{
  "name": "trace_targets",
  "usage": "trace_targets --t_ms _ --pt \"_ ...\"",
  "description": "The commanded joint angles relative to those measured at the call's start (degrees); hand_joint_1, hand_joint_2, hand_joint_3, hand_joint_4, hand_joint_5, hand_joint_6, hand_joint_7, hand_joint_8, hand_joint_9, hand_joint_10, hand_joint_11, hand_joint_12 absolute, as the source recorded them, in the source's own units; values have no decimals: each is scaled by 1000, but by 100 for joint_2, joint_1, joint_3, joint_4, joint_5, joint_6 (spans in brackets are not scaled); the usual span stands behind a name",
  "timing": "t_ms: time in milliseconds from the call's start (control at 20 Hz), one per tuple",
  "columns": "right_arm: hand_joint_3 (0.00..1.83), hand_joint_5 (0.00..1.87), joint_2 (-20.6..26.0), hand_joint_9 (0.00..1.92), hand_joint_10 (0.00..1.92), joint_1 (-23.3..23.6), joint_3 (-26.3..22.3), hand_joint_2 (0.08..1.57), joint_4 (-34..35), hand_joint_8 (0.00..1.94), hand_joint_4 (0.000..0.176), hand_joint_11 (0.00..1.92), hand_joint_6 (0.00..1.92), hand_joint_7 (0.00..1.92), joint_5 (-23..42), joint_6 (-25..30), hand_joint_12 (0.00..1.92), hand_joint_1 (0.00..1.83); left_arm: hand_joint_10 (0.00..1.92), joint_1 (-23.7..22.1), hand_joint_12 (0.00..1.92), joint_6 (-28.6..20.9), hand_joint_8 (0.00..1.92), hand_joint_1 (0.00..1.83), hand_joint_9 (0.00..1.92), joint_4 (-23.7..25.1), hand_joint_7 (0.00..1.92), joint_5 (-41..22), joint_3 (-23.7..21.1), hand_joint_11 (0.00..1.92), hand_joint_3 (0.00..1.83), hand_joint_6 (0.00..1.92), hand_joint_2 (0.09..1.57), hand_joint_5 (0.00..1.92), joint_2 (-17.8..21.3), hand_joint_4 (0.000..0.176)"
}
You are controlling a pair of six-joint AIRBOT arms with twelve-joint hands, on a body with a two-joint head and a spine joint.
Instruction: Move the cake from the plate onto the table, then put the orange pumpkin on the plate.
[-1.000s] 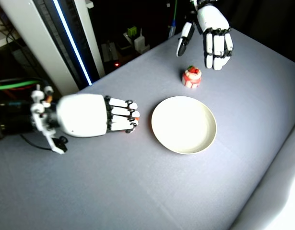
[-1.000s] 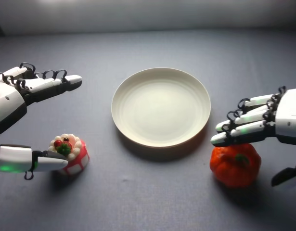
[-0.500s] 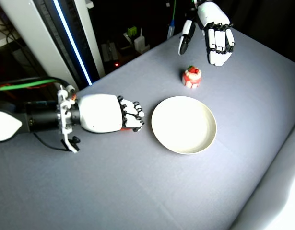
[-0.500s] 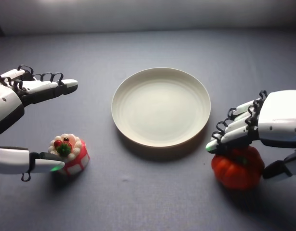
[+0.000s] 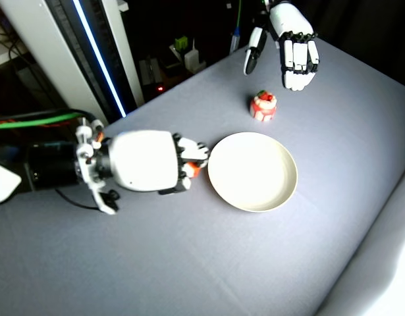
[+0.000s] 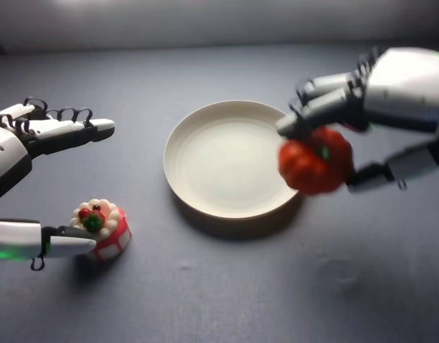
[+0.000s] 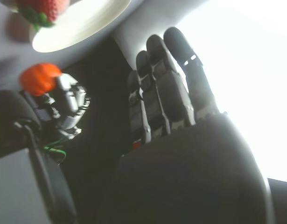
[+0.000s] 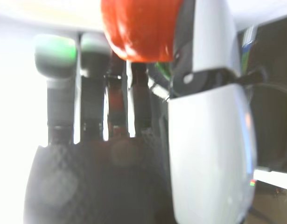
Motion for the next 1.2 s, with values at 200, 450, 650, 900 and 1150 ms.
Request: trace_targets --t_ms 200,450,650,900,1150 --pt "0 983 -895 880 1224 617 690 1112 81 1014 0 700 994 971 -118 18 1411 1364 0 -5 1143 -37 0 899 345 -93 323 -831 -17 26 0 1 857 350 3 18" --pt "0 720 -1506 704 1280 734 1114 1030 -187 1036 0 748 629 575 -714 16 1560 1238 5 0 778 -39 0 777 164 -69 91 -990 -21 0 0 0 854 14 -49 53" --pt "1 388 -1723 595 155 734 1282 958 -584 21 51 297 4 479 -1261 16 947 1054 4 -25 805 -39 7 890 142 -26 106 -1033 -18 0 2 0 868 0 -59 120" --pt "0 159 -1769 349 0 733 1336 935 -777 0 80 0 0 302 -1493 16 975 898 4 -12 786 -71 3 861 153 -22 126 -1030 -21 0 0 1 864 8 -56 81" --pt "0 0 -1270 30 0 715 939 890 76 0 164 0 0 18 -788 16 131 765 0 42 789 -125 0 876 120 -103 80 -1258 -41 0 0 0 834 0 -69 98"
